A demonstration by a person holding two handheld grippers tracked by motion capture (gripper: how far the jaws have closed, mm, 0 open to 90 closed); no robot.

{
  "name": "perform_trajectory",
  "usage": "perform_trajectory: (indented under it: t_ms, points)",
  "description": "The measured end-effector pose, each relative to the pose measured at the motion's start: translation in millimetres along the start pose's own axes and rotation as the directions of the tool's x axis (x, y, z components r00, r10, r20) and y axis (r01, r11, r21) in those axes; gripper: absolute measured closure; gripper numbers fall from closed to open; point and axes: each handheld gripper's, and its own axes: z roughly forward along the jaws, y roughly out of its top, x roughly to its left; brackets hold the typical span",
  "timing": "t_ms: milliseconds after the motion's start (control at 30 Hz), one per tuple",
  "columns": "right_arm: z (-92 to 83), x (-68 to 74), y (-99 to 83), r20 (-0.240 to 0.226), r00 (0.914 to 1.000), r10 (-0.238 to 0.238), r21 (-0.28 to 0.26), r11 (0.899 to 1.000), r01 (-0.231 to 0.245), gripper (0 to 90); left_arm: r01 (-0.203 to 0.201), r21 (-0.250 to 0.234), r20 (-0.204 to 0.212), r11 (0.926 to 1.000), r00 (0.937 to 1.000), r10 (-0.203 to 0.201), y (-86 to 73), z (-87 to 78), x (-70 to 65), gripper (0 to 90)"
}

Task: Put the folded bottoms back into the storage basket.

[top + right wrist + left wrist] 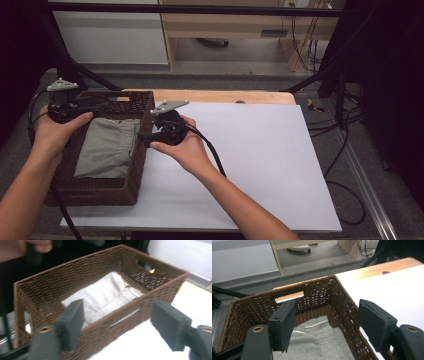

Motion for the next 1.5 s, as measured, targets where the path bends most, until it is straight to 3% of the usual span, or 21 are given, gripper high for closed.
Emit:
perform_trajectory:
  t_ms: [133,300,433,567,667,800,867,900,1000,1067,1400,1500]
  points:
    - [-5.7,-2.5,0.5,0.111,0.9927,-0.046,-0.009,0.999,0.047,15.2,-0.021,-0.019,-0.004,0.9996,0.9998,0.021,-6.5,-10.8,-18.6,20.3]
    - [-11.1,-9.0,-0.1,0.122,0.9918,-0.038,-0.007,0.999,0.039,11.7,-0.031,-0.025,0.031,0.9992,0.999,0.032,-18.2,-19.6,-42.0,14.3]
    - [-18.7,-16.2,1.3,0.098,0.995,-0.018,-0.007,1.0,0.019,11.7,-0.044,-0.027,0.057,0.9987,0.9974,0.045,-28.4,-22.5,-59.2,11.4]
    - [-27.3,-25.9,2.9,0.081,0.9967,0.003,0.009,1.0,-0.004,10.7,-0.029,-0.067,0.073,0.9974,0.9967,0.033,-41.7,-27.4,-74.7,9.7]
    - [-34.1,-34.8,3.1,0.069,0.9974,0.022,0.013,1.0,-0.023,9.6,-0.049,-0.054,0.089,0.9973,0.9946,0.054,-49.3,-27.7,-83.2,8.2]
    - [-41.3,-50.4,4.1,0.091,0.9949,0.045,0.027,0.999,-0.047,9.5,-0.079,-0.039,0.093,0.9961,0.9923,0.082,-52.7,-26.4,-89.4,8.2]
    - [-43.6,-57.1,5.1,0.101,0.9938,0.048,0.033,0.998,-0.051,9.1,-0.063,-0.039,0.095,0.9973,0.9933,0.066,-55.1,-25.9,-92.0,8.1]
    - [-45.5,-60.9,5.2,0.096,0.9934,0.063,0.031,0.997,-0.066,9.0,-0.073,-0.034,0.108,0.9968,0.9912,0.076,-58.3,-25.3,-94.1,8.1]
    - [-52.5,-73.0,4.4,0.095,0.9904,0.1,0.015,0.995,-0.102,9.9,-0.042,-0.022,0.113,0.9989,0.9926,0.045,-64.6,-23.7,-96.4,7.4]
    - [-57.6,-79.1,3.4,0.109,0.9876,0.113,0.014,0.993,-0.115,10.1,-0.053,-0.017,0.125,0.9985,0.9907,0.054,-67.8,-22.7,-98.6,7.4]
    - [-83.5,-98.6,1.4,0.168,0.9791,0.114,0.038,0.992,-0.122,10.6,-0.068,0.017,0.142,0.9975,0.9878,0.065,-80.0,-14.4,-108.7,7.3]
    - [-91.3,-101.5,0.9,0.175,0.9779,0.114,0.038,0.992,-0.123,10.7,-0.067,0.034,0.131,0.9972,0.9895,0.062,-83.7,-11.5,-108.6,7.2]
